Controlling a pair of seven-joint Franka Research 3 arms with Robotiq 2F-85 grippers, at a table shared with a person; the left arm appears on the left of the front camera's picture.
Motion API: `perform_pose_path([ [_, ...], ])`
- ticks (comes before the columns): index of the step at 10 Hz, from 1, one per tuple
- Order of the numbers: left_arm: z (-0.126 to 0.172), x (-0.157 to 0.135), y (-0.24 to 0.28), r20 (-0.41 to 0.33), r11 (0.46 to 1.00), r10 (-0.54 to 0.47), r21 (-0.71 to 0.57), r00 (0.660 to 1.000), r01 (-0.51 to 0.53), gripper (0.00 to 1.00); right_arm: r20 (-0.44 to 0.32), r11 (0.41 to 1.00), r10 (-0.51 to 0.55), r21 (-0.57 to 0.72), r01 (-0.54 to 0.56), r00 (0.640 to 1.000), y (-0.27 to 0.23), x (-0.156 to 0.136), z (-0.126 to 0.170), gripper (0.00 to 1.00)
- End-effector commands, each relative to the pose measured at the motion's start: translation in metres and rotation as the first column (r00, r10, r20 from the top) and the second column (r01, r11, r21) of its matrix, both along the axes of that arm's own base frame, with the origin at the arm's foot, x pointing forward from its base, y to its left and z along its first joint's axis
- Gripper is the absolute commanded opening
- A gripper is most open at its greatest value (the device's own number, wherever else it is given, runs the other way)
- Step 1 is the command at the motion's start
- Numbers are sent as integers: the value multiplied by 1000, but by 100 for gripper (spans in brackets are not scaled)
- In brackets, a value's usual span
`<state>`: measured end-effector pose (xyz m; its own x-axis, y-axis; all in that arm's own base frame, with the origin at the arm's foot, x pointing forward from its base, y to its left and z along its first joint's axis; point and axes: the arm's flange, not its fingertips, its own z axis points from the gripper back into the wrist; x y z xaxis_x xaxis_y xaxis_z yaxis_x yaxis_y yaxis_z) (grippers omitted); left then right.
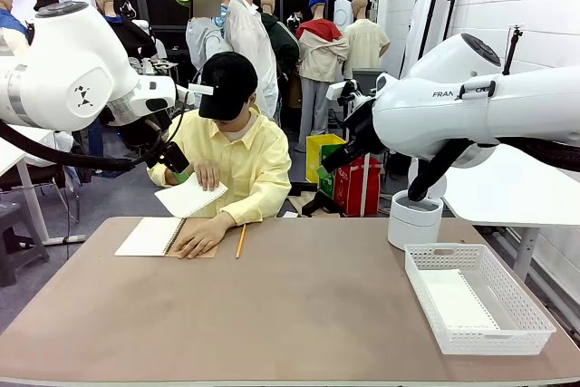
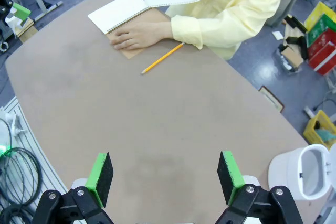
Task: Sort the paper based on its condition.
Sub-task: If a person hands you a paper, place it in the Organizing basket , and if it's crumpled, put it in the Trash can.
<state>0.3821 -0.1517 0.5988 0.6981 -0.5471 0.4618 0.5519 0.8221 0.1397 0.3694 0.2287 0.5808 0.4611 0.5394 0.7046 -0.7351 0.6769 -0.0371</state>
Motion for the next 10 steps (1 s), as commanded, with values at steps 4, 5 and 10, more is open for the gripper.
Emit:
perform_pose_path([
  [4,1,0,1,2,1000,-2,-1,1000,2,100,3,1000,-10,-1,10,1000,1,0,2,100],
  [5,1,0,1,2,1000,-2,-1,1000,2,100,3,1000,-10,-1,10,1000,1,0,2,100],
  [10,1,0,1,2,1000,-2,-1,1000,2,100,3,1000,-10,-1,10,1000,1,0,2,100],
])
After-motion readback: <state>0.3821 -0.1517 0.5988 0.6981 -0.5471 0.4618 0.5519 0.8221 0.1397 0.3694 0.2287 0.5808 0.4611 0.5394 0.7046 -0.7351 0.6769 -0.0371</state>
